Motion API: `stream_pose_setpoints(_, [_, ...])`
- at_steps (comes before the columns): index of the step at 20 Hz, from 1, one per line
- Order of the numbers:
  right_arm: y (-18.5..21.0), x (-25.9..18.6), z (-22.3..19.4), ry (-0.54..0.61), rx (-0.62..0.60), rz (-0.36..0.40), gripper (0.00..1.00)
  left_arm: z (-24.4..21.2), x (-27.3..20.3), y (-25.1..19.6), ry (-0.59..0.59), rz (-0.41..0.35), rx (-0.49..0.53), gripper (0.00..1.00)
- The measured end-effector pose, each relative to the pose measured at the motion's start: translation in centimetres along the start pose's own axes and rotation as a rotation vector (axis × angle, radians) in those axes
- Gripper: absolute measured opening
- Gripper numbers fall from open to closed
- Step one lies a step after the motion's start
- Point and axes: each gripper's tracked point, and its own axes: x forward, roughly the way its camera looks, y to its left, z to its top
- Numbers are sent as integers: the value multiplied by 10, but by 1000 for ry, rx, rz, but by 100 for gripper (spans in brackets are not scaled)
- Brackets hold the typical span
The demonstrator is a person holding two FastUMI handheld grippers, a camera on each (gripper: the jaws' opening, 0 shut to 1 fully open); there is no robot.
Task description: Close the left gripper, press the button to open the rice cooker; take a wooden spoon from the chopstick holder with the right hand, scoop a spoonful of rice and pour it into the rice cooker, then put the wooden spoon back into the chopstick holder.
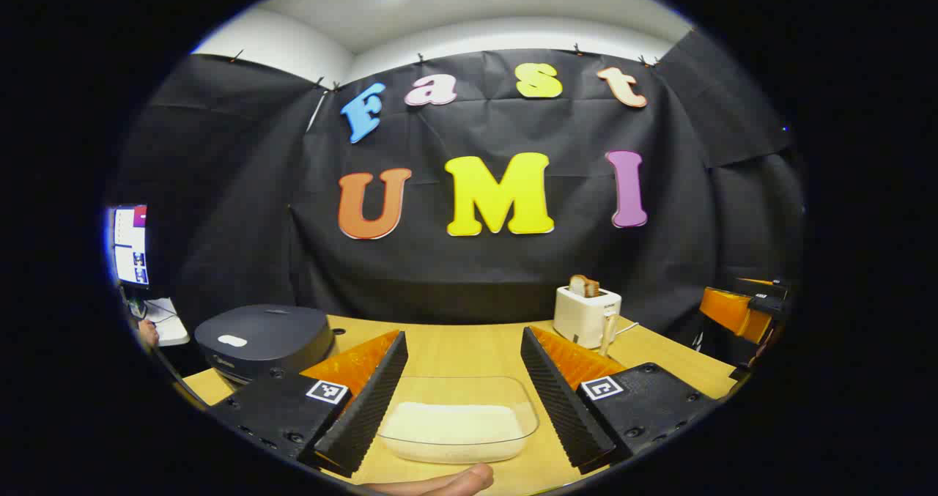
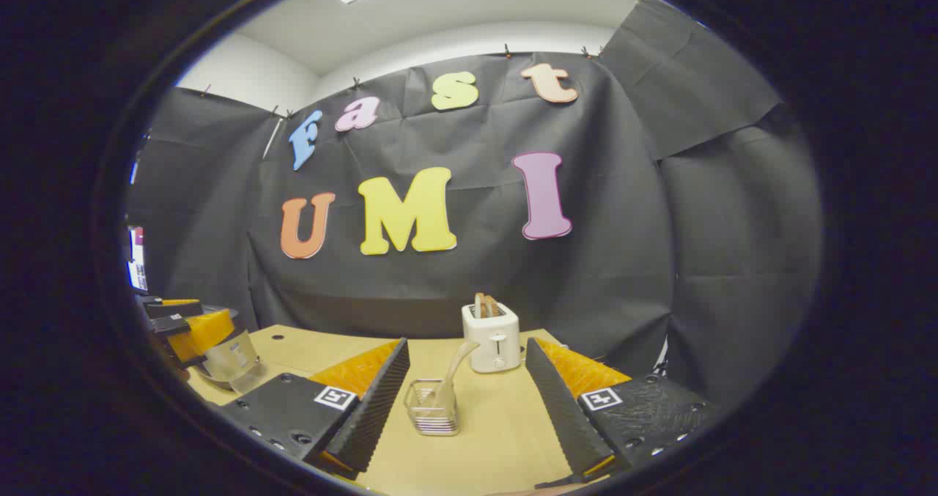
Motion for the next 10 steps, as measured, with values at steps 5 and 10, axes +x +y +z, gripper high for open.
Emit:
stream_pose_setpoints(5, [43,-36,-1,-37,-41,19,95,-13,-25,94,30,94,-12,98])
stream_pose_setpoints(10, [56,-41,-12,11,-77,32,95,-10,-43,125,26,106,82,98])
